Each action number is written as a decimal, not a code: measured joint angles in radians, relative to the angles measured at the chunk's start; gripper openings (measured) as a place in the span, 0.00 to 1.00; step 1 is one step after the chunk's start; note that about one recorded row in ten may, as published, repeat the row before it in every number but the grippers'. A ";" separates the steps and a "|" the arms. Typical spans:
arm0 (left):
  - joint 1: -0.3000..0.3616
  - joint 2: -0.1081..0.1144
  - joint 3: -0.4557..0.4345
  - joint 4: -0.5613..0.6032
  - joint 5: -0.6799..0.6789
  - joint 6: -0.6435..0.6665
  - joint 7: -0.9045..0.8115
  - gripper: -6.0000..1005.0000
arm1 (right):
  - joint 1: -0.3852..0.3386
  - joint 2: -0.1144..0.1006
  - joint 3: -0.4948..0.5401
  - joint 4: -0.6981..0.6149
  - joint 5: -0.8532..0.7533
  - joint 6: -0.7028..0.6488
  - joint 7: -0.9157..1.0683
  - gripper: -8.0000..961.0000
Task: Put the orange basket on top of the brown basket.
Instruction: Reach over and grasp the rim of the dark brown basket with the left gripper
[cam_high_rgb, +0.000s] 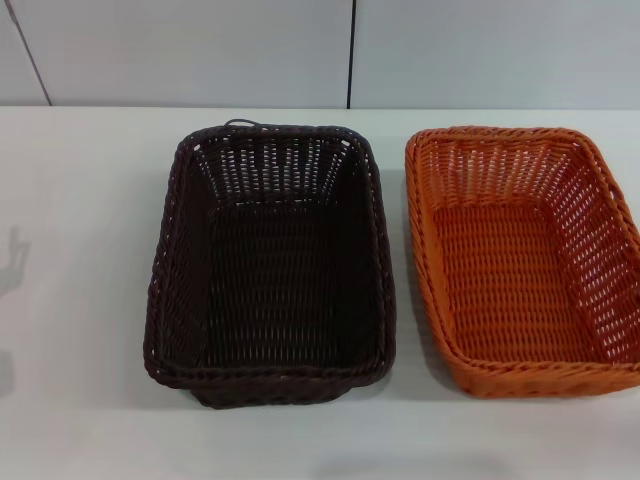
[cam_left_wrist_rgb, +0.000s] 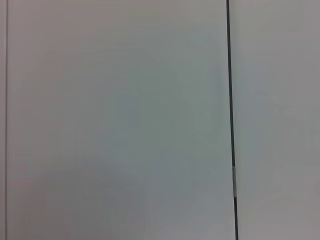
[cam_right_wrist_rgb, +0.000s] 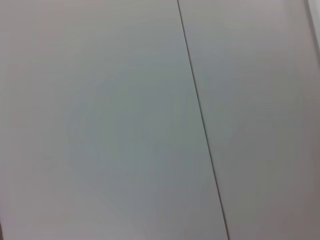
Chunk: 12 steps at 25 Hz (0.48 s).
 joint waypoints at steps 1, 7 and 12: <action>0.000 0.000 -0.001 0.000 0.000 -0.002 0.000 0.82 | 0.001 0.000 0.000 0.000 0.000 0.000 0.000 0.74; -0.003 0.000 -0.006 0.000 0.000 -0.007 0.000 0.82 | 0.009 -0.002 0.000 0.003 0.002 -0.002 0.000 0.74; -0.003 0.002 -0.005 -0.025 0.000 -0.044 -0.001 0.81 | 0.013 -0.004 0.000 0.003 0.002 -0.017 0.000 0.74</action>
